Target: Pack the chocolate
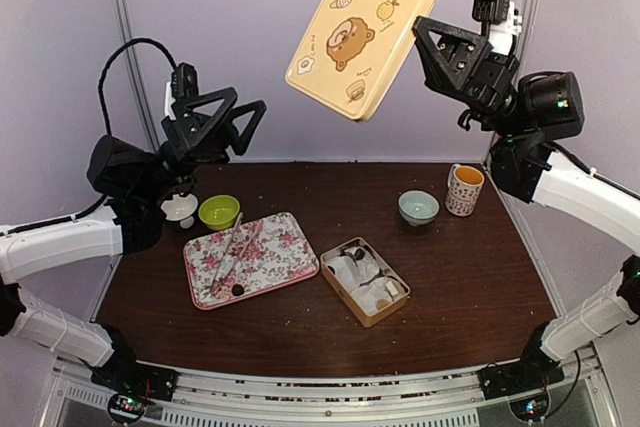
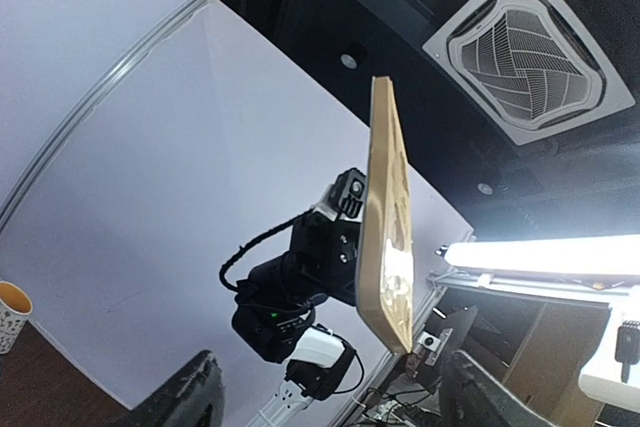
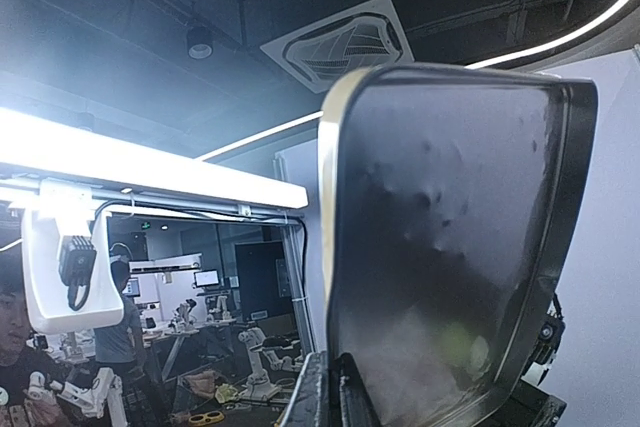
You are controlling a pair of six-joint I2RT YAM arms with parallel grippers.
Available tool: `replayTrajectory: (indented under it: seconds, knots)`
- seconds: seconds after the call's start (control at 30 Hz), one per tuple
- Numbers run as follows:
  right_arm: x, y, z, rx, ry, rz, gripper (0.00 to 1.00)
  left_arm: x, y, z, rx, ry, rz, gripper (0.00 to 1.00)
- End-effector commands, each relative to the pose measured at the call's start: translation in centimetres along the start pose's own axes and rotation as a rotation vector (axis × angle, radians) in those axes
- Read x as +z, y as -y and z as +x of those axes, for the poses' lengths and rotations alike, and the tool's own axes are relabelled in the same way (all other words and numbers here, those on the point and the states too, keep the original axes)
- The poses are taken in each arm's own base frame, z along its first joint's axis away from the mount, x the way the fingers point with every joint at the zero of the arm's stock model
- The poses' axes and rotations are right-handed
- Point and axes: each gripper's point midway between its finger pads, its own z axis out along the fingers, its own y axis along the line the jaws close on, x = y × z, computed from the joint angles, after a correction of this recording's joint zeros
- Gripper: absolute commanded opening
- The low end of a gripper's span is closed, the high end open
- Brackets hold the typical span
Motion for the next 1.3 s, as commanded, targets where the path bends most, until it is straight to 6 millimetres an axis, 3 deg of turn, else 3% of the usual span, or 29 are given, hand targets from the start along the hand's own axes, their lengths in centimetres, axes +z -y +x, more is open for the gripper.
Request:
replayTrajectory:
  seconds: [0.0,0.47,0.6,0.8,0.9,1.07,1.27]
  knots:
    - [0.8,0.1,-0.2,-0.030,0.009,-0.023,0.00,1.0,3.7,0.0,0.013,-0.014,0.126,0.76]
    - [1.5,2.4,2.1,0.018,-0.018,-0.052,0.00,2.8,2.7,1.9,-0.063,-0.038,0.146,0.67]
    - [1.0,3.2,3.1,0.033,-0.033,-0.042,0.00,3.0,2.8,1.9,-0.066,-0.044,0.163,0.54]
    - [0.5,3.9,4.0,0.036,-0.043,-0.015,0.00,2.9,2.9,1.8,-0.062,-0.034,0.173,0.25]
    - [0.3,4.0,4.1,0.031,-0.045,-0.013,0.14,2.8,3.6,1.6,-0.067,-0.027,0.202,0.12]
    - [-0.7,4.2,3.8,0.021,-0.032,0.019,0.46,2.7,4.5,1.6,-0.066,-0.038,0.242,0.07]
    - [-4.2,5.9,5.4,0.035,-0.111,0.197,0.59,1.8,3.0,2.3,-0.015,-0.075,0.147,0.06]
